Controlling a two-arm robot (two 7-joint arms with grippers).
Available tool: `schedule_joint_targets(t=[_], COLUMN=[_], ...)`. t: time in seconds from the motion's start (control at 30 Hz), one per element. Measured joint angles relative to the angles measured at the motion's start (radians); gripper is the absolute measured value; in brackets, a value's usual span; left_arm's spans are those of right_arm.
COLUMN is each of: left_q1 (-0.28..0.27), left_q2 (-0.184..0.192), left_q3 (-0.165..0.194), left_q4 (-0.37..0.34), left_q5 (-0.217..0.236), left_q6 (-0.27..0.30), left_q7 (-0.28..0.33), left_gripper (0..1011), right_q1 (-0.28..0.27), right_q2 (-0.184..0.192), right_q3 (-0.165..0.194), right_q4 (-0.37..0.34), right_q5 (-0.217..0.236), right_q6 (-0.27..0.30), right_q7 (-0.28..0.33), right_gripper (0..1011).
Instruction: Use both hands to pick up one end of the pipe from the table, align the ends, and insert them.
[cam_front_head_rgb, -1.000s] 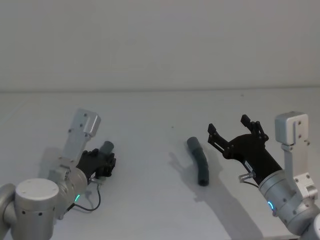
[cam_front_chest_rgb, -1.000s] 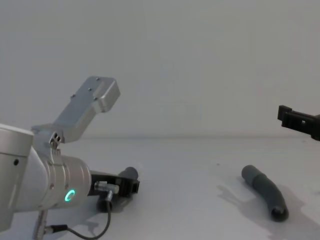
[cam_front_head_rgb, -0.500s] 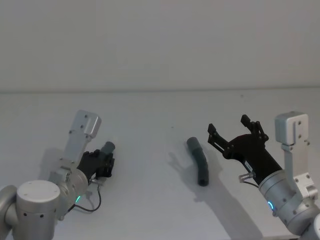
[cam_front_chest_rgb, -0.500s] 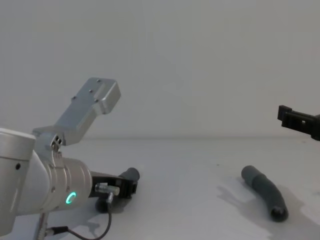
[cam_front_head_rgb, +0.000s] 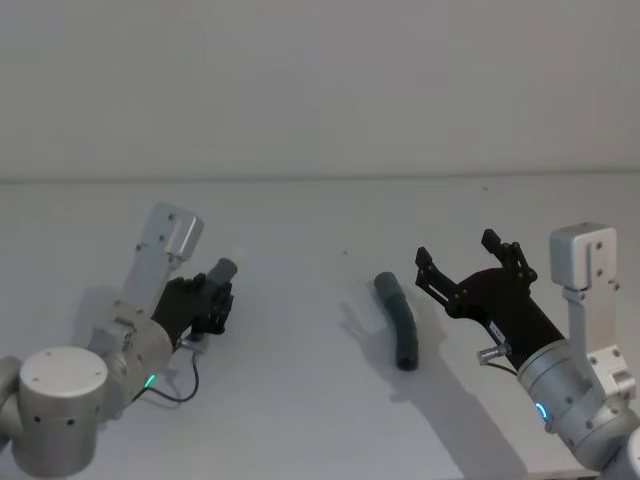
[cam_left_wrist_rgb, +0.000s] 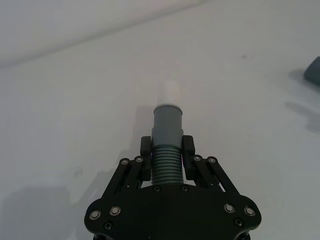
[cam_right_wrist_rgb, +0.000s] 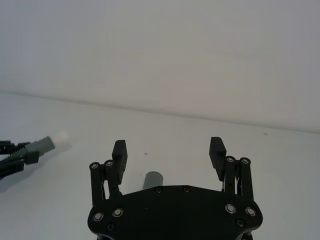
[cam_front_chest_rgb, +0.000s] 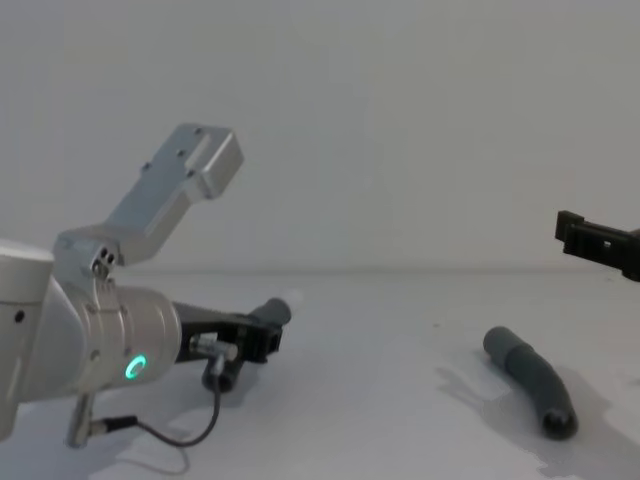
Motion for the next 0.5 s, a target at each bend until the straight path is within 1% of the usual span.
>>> schedule_joint_targets(t=[0.13,0.2,0.23,0.33,0.4,0.5], left_q1=[-0.018,-0.033,-0.033,-0.056,-0.065,-0.084], left_q2=[0.016,0.030,0.030,0.049,0.057,0.073], left_q3=[0.007,0.014,0.014,0.023,0.026,0.034], left_q4=[0.005,0.009,0.009,0.013,0.015,0.019], left_q5=[0.003,0.005,0.005,0.005,0.005,0.006], left_q6=[-0.031,-0.051,-0.051,-0.074,-0.080,-0.093], left_q7=[-0.042,-0.077,-0.077,-0.128,-0.149,-0.196], left_gripper=[327,327,327,327,327,327], right_q1=[0.000,0.000,0.000,0.000,0.000,0.000], right_q2=[0.000,0.000,0.000,0.000,0.000,0.000], right_q3=[0.000,0.000,0.000,0.000,0.000,0.000], right_q4=[0.000,0.000,0.000,0.000,0.000,0.000], right_q5=[0.000,0.000,0.000,0.000,0.000,0.000], right_q6=[0.000,0.000,0.000,0.000,0.000,0.000], right_q7=[0.000,0.000,0.000,0.000,0.000,0.000], right_gripper=[1000,1000,1000,1000,999,1000])
